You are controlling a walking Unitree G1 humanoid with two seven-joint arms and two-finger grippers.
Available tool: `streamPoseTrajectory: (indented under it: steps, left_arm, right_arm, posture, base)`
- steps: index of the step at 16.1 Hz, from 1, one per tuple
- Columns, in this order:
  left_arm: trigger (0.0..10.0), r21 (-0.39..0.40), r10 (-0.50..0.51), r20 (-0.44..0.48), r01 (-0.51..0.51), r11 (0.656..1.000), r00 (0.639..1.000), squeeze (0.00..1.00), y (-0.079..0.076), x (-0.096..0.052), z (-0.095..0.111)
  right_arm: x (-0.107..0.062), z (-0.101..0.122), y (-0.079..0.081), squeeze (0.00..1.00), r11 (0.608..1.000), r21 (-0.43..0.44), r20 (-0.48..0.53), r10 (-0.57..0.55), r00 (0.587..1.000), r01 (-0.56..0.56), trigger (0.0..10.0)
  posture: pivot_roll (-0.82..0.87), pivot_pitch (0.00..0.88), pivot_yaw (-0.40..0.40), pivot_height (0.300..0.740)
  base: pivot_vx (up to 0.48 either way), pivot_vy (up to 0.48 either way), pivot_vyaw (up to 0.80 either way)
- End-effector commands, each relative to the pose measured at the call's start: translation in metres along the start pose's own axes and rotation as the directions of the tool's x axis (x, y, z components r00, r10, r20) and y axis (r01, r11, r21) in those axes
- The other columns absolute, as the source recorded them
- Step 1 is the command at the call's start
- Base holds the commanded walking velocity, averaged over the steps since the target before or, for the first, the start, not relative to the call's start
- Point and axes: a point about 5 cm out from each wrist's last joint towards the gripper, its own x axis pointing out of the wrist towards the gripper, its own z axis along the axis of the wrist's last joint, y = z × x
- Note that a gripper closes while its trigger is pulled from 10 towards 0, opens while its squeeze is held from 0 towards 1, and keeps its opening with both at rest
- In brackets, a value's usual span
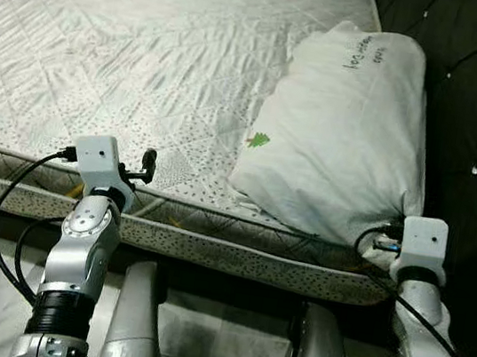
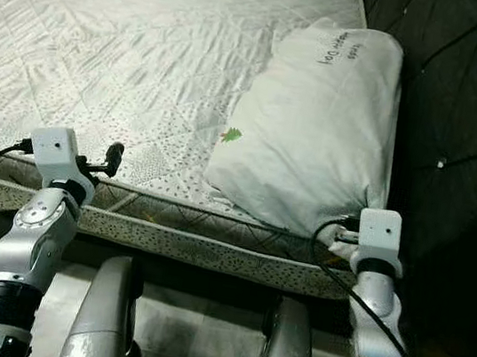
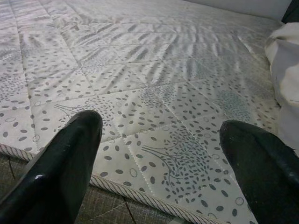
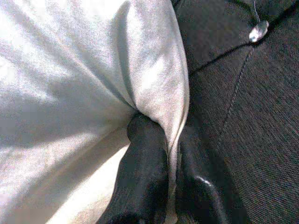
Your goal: Clean up the room
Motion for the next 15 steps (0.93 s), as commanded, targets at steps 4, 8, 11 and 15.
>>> streamPoseTrajectory:
  steps: [4, 8, 11, 15]
  left_arm:
    - [10.0, 0.003, 0.006, 0.02, -0.006, 1.0, 1.0, 0.0, 0.0, 0.003, 0.005]
    - [10.0, 0.0, 0.033, 0.031, -0.033, 0.999, 0.999, 0.0, 0.004, 0.003, 0.006]
    - [10.0, -0.006, 0.043, 0.028, -0.043, 0.999, 0.999, 0.0, 0.005, 0.001, 0.004]
    - [10.0, 0.011, 0.064, 0.021, -0.064, 0.998, 0.998, 0.0, 0.011, 0.001, 0.004]
  right_arm:
    - [0.052, 0.024, -0.056, 0.0, 0.981, 0.004, -0.052, -0.193, 0.98, 0.194, 0.0]
    - [0.079, 0.059, -0.07, 0.0, 0.978, 0.029, -0.044, -0.203, 0.978, 0.204, 0.0]
    - [0.078, 0.053, -0.028, 1.0, 0.994, 0.082, -0.055, -0.072, 0.996, 0.077, 10.0]
    - [0.068, 0.043, 0.004, 1.0, 0.992, 0.115, -0.049, -0.046, 0.998, 0.051, 10.0]
  posture:
    - [0.0, 0.0, 0.007, 0.518]
    - [0.02, 0.0, -0.011, 0.518]
    - [0.03, 0.0, -0.017, 0.518]
    - [0.03, 0.0, -0.008, 0.518]
  base:
    - [0.0, 0.0, 0.0]
    - [0.0, 0.0, 0.0]
    - [0.0, 0.0, 0.0]
    - [0.0, 0.0, 0.0]
